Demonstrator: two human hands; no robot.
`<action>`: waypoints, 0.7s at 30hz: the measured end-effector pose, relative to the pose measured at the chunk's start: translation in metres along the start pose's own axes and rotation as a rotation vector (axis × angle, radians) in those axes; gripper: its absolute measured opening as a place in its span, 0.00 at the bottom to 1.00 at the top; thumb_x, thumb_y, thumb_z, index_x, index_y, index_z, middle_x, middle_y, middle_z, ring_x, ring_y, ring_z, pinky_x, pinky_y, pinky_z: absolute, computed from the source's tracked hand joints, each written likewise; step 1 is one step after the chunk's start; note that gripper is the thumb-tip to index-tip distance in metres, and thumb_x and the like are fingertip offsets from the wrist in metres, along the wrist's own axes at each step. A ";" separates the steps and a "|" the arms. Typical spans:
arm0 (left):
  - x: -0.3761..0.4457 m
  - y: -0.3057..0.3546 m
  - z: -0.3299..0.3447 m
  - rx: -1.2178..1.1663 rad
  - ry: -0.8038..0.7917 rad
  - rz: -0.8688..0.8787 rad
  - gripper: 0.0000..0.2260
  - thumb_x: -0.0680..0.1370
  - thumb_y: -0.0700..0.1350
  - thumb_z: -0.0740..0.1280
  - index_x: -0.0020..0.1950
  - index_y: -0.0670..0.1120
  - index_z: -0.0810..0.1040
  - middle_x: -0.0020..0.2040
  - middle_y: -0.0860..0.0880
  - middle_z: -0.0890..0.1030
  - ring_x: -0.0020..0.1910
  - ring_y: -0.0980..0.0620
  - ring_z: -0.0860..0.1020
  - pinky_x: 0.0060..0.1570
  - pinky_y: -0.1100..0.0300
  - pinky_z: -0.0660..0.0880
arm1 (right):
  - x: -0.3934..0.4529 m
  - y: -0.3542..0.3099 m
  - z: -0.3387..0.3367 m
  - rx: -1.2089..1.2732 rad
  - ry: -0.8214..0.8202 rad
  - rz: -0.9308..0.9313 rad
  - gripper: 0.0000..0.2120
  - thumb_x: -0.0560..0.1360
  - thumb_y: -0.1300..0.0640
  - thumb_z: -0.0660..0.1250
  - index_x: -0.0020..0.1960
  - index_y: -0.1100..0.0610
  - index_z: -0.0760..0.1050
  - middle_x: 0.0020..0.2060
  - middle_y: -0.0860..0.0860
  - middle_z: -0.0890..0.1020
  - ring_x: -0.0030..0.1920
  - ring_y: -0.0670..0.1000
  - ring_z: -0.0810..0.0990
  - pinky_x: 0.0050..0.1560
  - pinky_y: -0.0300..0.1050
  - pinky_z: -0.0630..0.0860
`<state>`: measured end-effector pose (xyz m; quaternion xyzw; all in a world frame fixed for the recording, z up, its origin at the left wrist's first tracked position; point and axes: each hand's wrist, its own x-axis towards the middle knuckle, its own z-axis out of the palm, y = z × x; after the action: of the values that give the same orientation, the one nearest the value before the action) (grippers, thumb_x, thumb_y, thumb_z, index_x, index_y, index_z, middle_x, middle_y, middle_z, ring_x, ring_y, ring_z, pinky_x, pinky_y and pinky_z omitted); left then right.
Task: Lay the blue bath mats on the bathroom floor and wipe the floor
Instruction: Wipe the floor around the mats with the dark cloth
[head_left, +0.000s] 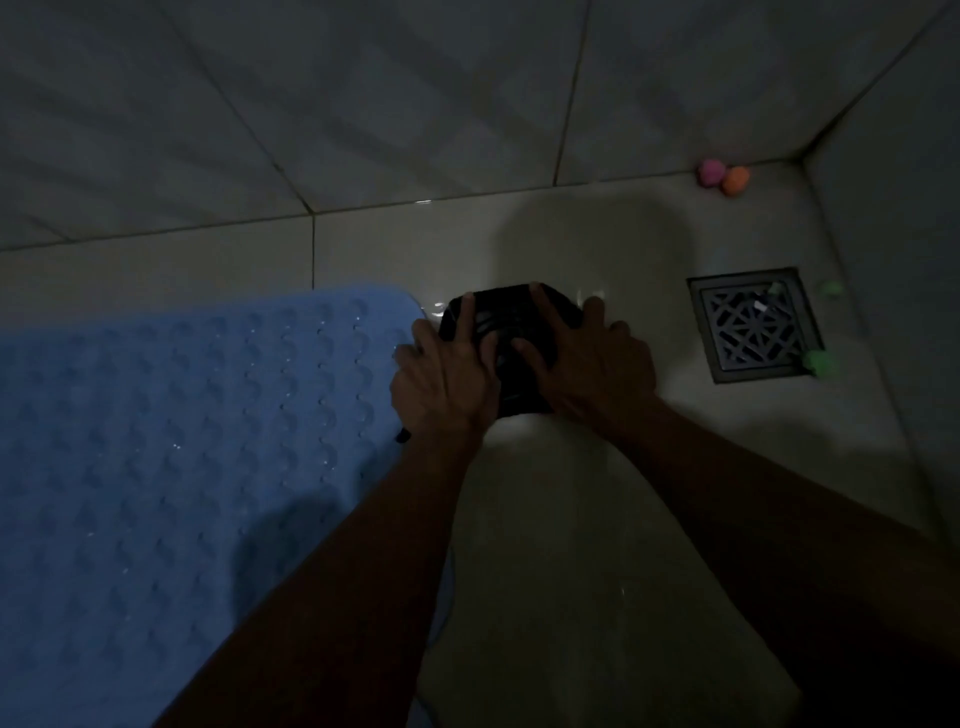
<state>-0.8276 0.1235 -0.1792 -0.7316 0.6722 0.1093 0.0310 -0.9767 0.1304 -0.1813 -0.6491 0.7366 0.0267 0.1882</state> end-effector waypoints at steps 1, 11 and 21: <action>-0.004 -0.002 0.000 -0.001 -0.016 0.006 0.27 0.83 0.63 0.49 0.81 0.59 0.51 0.68 0.40 0.67 0.59 0.38 0.72 0.48 0.48 0.72 | -0.004 -0.001 0.001 0.006 -0.011 0.012 0.33 0.78 0.30 0.46 0.79 0.37 0.40 0.74 0.59 0.60 0.61 0.65 0.72 0.55 0.55 0.71; -0.030 -0.026 0.013 0.104 0.052 0.174 0.23 0.80 0.63 0.58 0.70 0.55 0.77 0.49 0.43 0.79 0.36 0.45 0.76 0.30 0.60 0.58 | -0.042 -0.009 -0.003 -0.029 -0.138 0.131 0.34 0.77 0.27 0.47 0.78 0.33 0.38 0.73 0.59 0.61 0.59 0.63 0.76 0.53 0.52 0.73; -0.046 -0.026 0.017 0.109 0.050 0.160 0.25 0.79 0.65 0.59 0.74 0.57 0.71 0.51 0.42 0.80 0.38 0.42 0.79 0.29 0.59 0.67 | -0.066 -0.005 0.014 0.044 -0.046 0.092 0.35 0.77 0.29 0.49 0.79 0.35 0.39 0.74 0.61 0.60 0.57 0.65 0.76 0.52 0.52 0.73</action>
<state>-0.8075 0.1740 -0.1895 -0.6754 0.7339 0.0563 0.0454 -0.9625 0.1957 -0.1722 -0.6096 0.7614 0.0338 0.2180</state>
